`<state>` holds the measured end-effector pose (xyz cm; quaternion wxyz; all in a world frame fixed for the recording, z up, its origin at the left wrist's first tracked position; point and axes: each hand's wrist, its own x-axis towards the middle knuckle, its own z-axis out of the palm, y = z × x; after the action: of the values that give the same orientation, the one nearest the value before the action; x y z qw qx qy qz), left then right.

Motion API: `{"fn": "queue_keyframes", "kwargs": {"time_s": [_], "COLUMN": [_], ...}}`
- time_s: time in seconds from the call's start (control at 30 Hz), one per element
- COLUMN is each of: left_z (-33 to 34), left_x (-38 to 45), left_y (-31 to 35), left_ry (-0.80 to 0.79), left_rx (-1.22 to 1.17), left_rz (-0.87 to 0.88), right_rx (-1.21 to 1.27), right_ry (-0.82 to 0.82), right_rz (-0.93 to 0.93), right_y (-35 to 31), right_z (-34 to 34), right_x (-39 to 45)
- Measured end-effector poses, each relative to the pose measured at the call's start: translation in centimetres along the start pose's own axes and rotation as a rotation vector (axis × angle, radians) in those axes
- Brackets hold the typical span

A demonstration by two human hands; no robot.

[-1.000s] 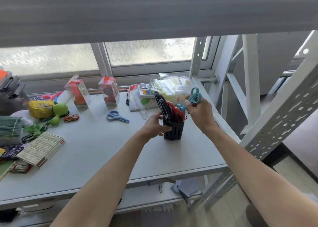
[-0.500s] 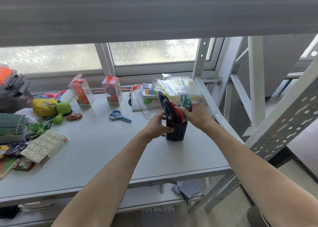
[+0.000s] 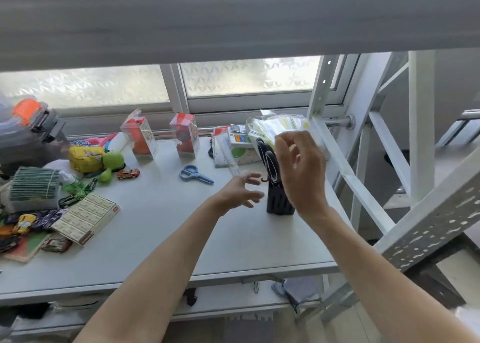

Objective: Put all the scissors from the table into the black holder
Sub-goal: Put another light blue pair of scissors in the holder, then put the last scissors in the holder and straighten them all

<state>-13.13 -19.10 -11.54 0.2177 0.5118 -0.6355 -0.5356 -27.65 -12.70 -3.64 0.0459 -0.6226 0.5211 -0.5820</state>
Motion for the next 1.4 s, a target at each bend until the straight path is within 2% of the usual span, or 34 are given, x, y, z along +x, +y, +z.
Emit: {"fn": "queue_keyframes", "kwargs": {"time_s": [0.13, 0.2, 0.27, 0.37, 0.47, 0.6, 0.7, 0.83, 0.97, 1.13, 1.27, 1.4], "left_z": [-4.3, -6.7, -8.8, -11.1, -12.2, -13.1, -13.5, -13.0, -11.1, -9.6, -8.8, -7.3], "left_x": [0.3, 0.5, 0.6, 0.9, 1.3, 1.3, 0.9, 0.1, -0.9, -2.0, -3.0, -4.4], "left_y": [-3.0, -4.6, -6.1, -7.4, -8.2, -8.8, -9.5, -10.4, -10.1, -9.5, -9.1, -6.7], "left_ry": [0.367, 0.537, 0.629, 0.622, 0.517, 0.350, 0.276, 0.346, 0.483, 0.604, 0.531, 0.426], "left_rx": [0.018, 0.151, 0.321, 0.500, 0.733, 0.960, 0.980, 0.866, 0.766, 0.479, 0.083, -0.021], "left_rz": [-0.036, -0.098, -0.147, -0.190, -0.250, -0.273, -0.264, -0.190, -0.123, -0.265, -0.331, -0.254], "right_rx": [0.053, 0.048, 0.015, -0.150, -0.355, -0.555, -0.577, -0.594, -0.661, -0.668, -0.664, -0.572], "right_ry": [-0.154, -0.245, -0.357, -0.617, -0.866, -1.032, -1.119, -1.148, -1.078, -0.988, -0.944, -0.812], "right_rz": [-0.145, -0.104, 0.012, 0.155, 0.148, 0.067, 0.100, 0.139, 0.078, 0.094, 0.099, 0.057], "right_y": [-3.1, -3.0, -2.1, -0.2, 1.0, 1.7, 2.0, 2.5, 2.4, 2.0, 2.1, 1.9], "right_z": [4.3, 6.7, 9.1, 12.8, 16.2, 19.5, 20.4, 20.1, 19.3, 18.0, 16.2, 13.9], "right_x": [-2.6, -3.5, -3.8, -3.5, -3.1, -2.7, -2.6, -3.2, -5.0, -6.6, -7.8, -9.6]}}
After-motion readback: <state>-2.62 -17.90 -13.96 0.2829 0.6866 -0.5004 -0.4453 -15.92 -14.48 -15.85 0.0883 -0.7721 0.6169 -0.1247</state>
